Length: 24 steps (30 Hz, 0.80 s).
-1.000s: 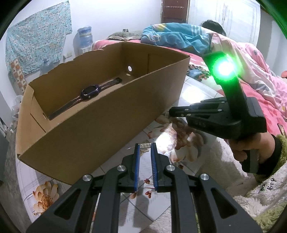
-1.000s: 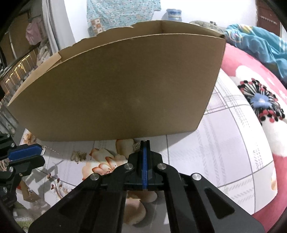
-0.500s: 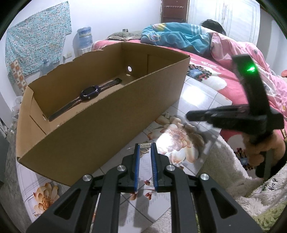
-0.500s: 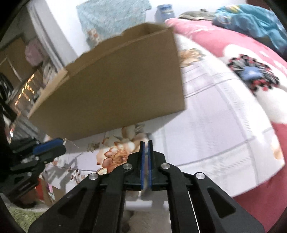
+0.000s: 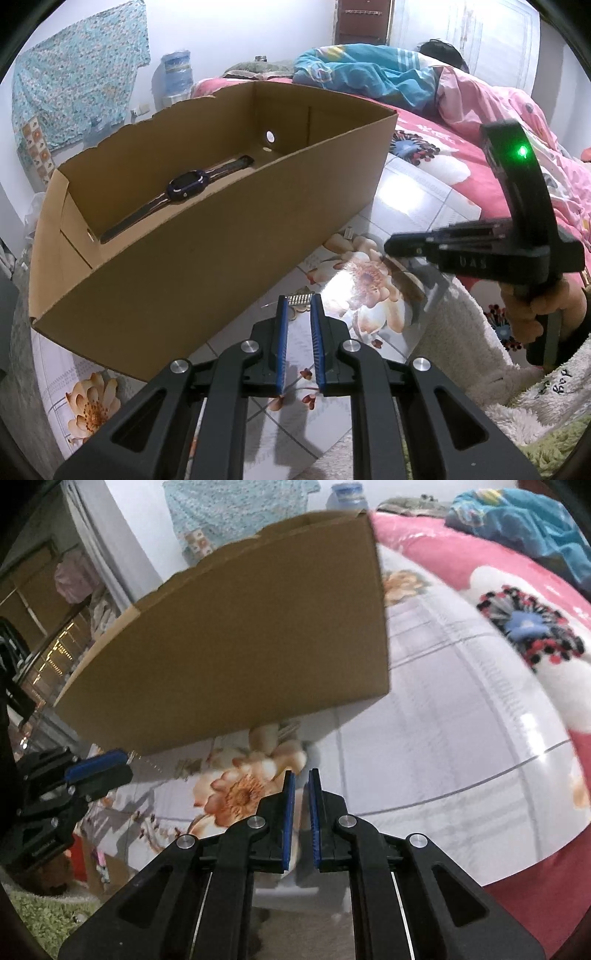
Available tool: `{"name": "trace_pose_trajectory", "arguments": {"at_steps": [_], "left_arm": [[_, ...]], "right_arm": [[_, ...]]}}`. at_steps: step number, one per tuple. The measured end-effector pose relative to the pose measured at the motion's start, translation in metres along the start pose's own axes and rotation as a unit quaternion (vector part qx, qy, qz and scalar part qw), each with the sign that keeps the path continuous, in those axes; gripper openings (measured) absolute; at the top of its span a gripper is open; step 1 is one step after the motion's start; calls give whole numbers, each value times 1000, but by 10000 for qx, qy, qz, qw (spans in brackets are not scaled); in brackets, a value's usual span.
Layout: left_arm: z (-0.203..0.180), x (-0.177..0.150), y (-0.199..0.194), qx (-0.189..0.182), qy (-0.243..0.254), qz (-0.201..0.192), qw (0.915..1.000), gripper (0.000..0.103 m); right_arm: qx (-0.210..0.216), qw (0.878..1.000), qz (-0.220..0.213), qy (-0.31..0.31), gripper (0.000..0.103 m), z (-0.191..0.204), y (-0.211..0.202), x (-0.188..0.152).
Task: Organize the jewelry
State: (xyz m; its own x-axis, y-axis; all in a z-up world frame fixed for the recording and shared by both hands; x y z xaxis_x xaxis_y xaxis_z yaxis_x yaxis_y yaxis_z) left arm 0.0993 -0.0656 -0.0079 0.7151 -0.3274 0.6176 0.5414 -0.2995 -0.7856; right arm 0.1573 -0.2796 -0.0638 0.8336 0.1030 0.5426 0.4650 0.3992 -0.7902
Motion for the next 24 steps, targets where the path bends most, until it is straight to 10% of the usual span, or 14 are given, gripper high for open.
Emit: {"name": "trace_pose_trajectory", "arguments": {"at_steps": [13,24], "left_arm": [[4,-1,5,-12,-64,37,10000,12],[4,2,14,8,-101,123,9999,12]], "right_arm": [[-569,9960,-309,-613,29,26,19,26],[-824,9937,-365,-660,5,22,20,23]]}}
Point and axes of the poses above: each gripper's, at about its wrist camera, not at the fingertips, and y roughly the way its jaws point, z to its left, x to its top, the point moved 1 cm from there along y, roughly the way its jaws point, and after that the axes turned 2 degrees about z, right-handed, at the moved point
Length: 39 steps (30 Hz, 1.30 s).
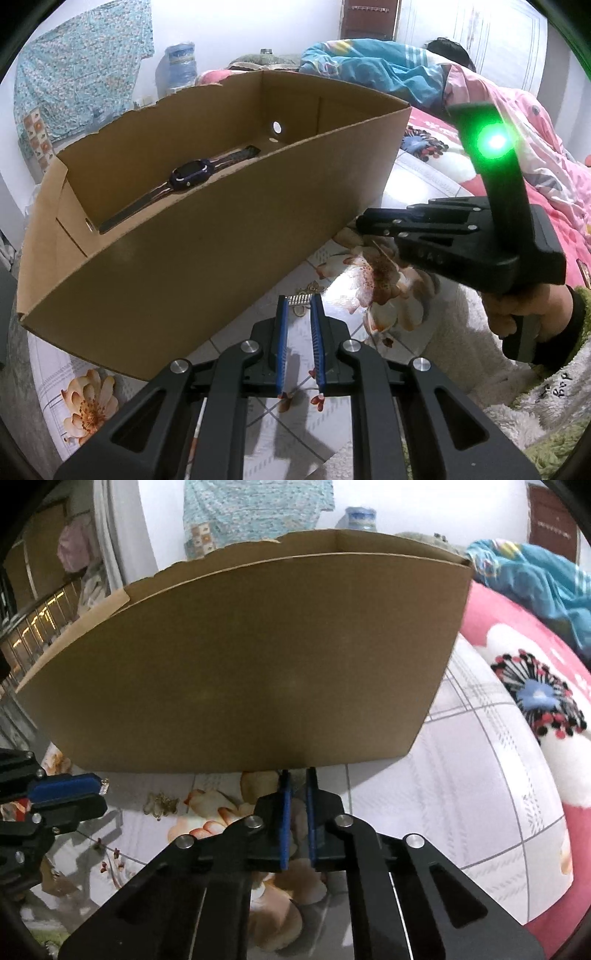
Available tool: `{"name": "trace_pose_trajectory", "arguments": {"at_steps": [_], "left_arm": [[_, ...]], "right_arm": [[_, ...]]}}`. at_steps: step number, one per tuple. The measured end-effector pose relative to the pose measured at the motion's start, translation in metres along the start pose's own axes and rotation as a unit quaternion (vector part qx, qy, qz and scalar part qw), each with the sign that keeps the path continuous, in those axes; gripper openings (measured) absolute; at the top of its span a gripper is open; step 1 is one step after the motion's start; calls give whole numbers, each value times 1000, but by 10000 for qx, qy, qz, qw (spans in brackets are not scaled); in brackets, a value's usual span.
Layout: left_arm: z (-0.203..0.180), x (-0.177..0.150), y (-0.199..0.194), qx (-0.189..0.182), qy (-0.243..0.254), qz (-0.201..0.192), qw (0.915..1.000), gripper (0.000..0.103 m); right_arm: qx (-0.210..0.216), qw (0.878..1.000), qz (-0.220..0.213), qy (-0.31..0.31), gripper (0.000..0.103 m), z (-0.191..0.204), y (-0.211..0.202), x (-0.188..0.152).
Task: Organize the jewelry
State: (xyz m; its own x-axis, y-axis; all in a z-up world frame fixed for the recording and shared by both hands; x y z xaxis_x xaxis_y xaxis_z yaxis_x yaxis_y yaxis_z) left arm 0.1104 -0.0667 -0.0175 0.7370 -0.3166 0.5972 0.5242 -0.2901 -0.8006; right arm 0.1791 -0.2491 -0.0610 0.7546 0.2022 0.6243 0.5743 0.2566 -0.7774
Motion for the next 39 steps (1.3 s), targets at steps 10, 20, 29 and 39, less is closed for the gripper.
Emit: {"name": "trace_pose_trajectory", "arguments": {"at_steps": [10,20,29,39], "left_arm": [[4,-1,3,-38,-33,25,10000,12],[4,-1,5,1,-63,72,10000,12],[1,2,8,-17,-34,90,10000,12],[4,-1,7,-23,-58,83,9999,12]], "right_arm": [[8,9999,100,129,5,-2,-4,4],[-361,9993,-65,88,14,8,8,19],[-380,9991,119,121,3,6,5,11],[-244,9987,60,453,27,-8,9,21]]}}
Point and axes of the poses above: each gripper's, at about its wrist camera, not at the fingertips, and y roughly the way its jaws point, z to its left, x to its top, the point moved 1 cm from there along y, roughly the way its jaws point, and after that the axes turned 2 degrees about z, right-handed, at the moved point
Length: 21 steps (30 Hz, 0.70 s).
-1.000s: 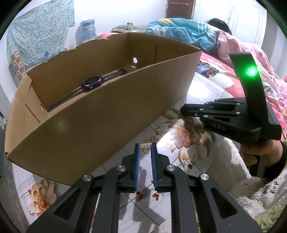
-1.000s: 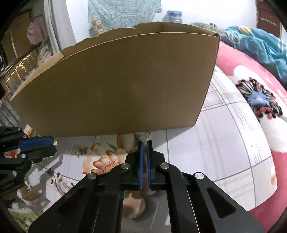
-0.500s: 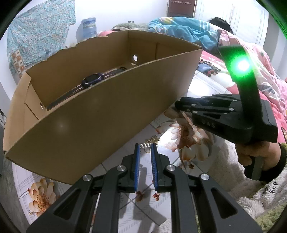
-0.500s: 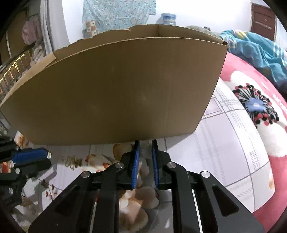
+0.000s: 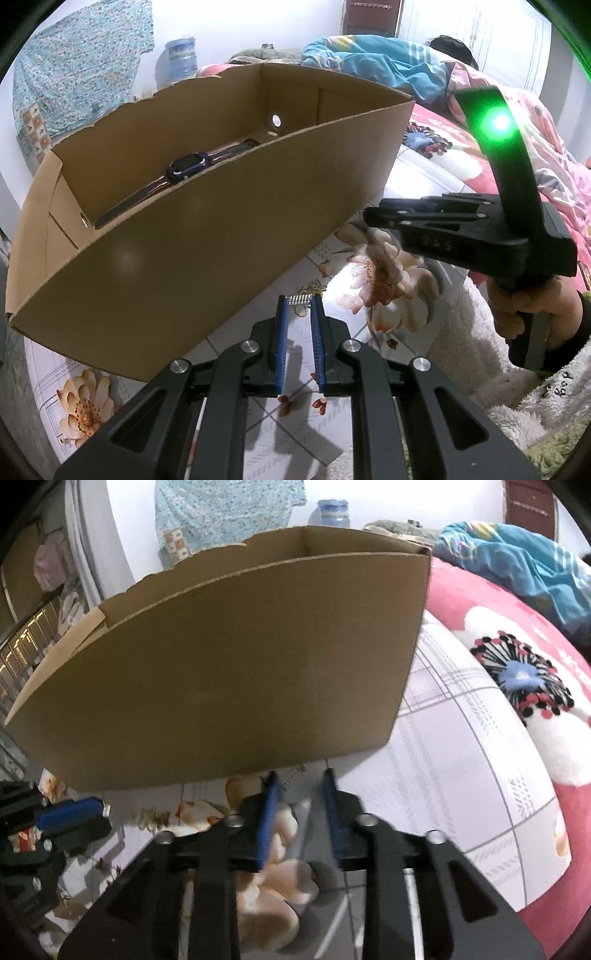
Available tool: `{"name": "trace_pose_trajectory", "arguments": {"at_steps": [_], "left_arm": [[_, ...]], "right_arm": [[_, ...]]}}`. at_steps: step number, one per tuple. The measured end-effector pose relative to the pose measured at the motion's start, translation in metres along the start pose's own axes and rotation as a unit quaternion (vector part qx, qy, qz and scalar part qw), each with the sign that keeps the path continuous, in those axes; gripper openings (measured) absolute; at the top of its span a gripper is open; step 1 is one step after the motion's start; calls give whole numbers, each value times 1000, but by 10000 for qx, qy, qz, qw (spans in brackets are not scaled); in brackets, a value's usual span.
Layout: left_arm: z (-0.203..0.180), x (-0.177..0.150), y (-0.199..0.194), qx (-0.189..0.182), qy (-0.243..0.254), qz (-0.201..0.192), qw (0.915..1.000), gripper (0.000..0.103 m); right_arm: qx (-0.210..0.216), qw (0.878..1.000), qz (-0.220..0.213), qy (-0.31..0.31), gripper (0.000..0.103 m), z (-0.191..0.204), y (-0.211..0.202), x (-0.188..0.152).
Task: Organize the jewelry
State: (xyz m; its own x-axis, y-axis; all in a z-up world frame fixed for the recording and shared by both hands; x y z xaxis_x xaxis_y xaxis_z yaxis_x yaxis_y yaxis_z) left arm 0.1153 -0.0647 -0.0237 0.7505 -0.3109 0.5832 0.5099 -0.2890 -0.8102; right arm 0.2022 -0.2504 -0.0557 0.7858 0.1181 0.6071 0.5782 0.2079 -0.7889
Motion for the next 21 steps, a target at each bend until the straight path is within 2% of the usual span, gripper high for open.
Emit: {"name": "trace_pose_trajectory", "arguments": {"at_steps": [10,12,14,17,19,21], "left_arm": [[1,2,2,-3,-87,33,10000,12],[0,2,2,2,-83,33,10000,12],[0,2,3,-4,-96,38,9999,12],[0,3,4,-4,-92,43,9999,12],[-1,3,4,-7,-81,37,10000,12],[0,3,4,-9,-76,31,10000,12]], "right_arm": [[-2,10000,-76,-8,27,-5,-3,14],[-22,10000,-66,-4,27,-3,-7,8],[-125,9999,-85,-57,27,10,-13,-10],[-436,9986,-114,-289,27,21,-15,-14],[-559,9976,-110,-382,25,25,-17,-17],[-576,9975,-82,-407,15,28,-19,-19]]}}
Point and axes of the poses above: each gripper's, at about its wrist camera, not at the fingertips, and y roughly the way its jaws point, z to its left, x to its top, the point moved 1 cm from there along y, roughly the way its jaws point, and after that the axes turned 2 degrees about z, right-handed, at the moved point
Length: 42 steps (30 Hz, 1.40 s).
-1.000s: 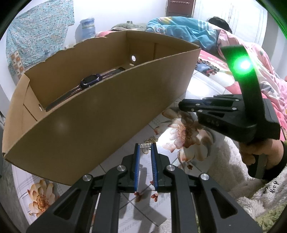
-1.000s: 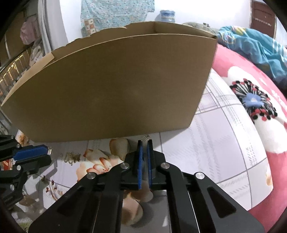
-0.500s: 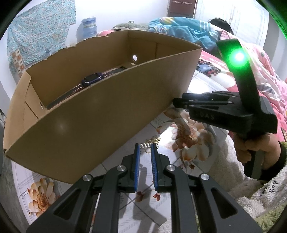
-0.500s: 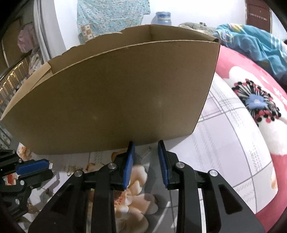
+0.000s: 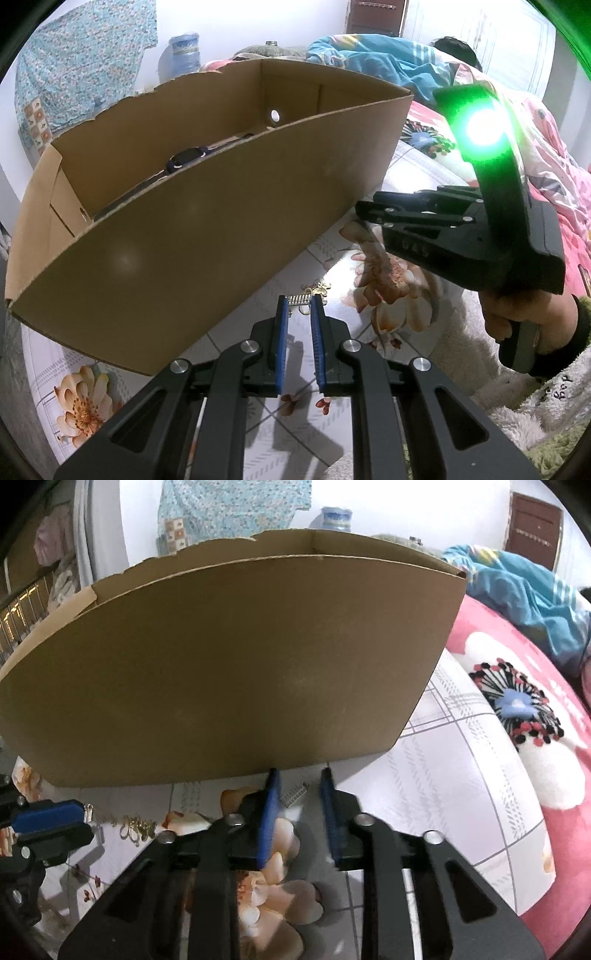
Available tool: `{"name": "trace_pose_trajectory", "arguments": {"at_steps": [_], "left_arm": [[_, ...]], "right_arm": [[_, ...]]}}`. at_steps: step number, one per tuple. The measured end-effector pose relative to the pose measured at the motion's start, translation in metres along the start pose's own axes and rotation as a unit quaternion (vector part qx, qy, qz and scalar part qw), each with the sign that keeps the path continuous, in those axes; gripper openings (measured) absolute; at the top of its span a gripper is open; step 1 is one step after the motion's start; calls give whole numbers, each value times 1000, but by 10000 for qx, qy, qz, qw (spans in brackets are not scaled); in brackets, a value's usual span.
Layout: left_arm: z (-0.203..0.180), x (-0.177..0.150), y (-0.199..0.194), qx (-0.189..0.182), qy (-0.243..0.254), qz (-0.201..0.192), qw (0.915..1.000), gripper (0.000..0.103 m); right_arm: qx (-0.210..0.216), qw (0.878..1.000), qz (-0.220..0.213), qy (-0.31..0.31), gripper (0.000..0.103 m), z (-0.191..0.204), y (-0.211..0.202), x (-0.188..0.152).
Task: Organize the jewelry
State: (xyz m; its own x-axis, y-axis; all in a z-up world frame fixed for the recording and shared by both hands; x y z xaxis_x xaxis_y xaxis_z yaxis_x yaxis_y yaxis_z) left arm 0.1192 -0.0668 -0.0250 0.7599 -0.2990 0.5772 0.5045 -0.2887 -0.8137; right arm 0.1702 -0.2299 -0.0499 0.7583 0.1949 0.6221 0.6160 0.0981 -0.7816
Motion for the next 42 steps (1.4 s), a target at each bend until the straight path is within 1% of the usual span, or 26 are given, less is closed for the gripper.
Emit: {"name": "trace_pose_trajectory", "arguments": {"at_steps": [3,5,6,12,17,18,24,26,28,30,31,32,34,35,36,37,39,41,42], "left_arm": [[0,0,0,-1,-5,-1,10000,12],[1,0,0,-6,-5,-8,10000,12],[1,-1,0,-8,-1,-11,10000,12],[2,-2,-1,-16,7,-31,10000,12],[2,-3,-3,-11,5,-66,10000,12],[2,-3,-4,-12,9,-77,10000,12],[1,-4,-9,-7,29,-140,9999,12],[0,-4,-10,-10,40,-150,9999,12],[-1,-4,-11,-12,59,-157,9999,12],[-2,-4,-12,-15,71,-161,9998,12],[-2,-4,-13,-20,80,-166,9998,12],[-3,-5,-13,-17,90,-171,9998,12],[-3,-5,-14,-11,97,-171,9998,12],[-3,-5,-14,-8,94,-171,9998,12],[-2,-5,-14,-3,85,-169,9998,12],[-2,-6,-14,2,75,-168,9998,12],[-1,-5,-14,8,54,-165,9998,12],[0,-5,-13,10,44,-164,9999,12],[0,-5,-13,6,42,-166,9999,12]], "right_arm": [[22,10000,70,-17,6,1,-7,-4],[66,9999,120,3,4,0,-11,-7],[97,9998,141,31,3,-1,-4,-11],[219,9994,228,105,3,-3,-9,-19],[507,9979,257,315,2,-11,-15,-25],[566,9974,256,368,0,-22,-11,-22],[716,9957,187,555,0,-33,-23,-28],[703,9958,150,563,0,-33,-28,-30],[778,9954,143,548,0,-33,-30,-31],[832,9954,157,453,7,-28,-30,-30],[839,9957,161,359,14,-26,-29,-29],[805,9964,130,236,25,-23,-28,-28],[771,9969,131,58,26,-19,-25,-27],[768,9969,173,-5,26,-14,-22,-24],[748,9969,245,-46,21,-14,-15,-22],[735,9967,318,-97,18,-18,-6,-18],[539,9973,299,-395,14,-13,-5,-16],[427,9965,356,-625,3,-6,-6,-13],[426,9964,363,-643,3,-6,-7,-12]]}}
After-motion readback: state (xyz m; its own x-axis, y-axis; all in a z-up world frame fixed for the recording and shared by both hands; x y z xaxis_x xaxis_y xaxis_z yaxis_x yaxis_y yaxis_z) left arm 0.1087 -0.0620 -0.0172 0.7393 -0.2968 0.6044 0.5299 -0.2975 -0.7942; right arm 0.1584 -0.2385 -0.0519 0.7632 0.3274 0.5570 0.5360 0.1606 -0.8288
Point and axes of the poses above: each gripper's, at about its wrist camera, not at the fingertips, and y roughly the way its jaws point, z to its left, x to its top, the point moved 1 cm from there along y, roughly the way its jaws point, and after that the axes turned 2 degrees about z, right-handed, at the moved point
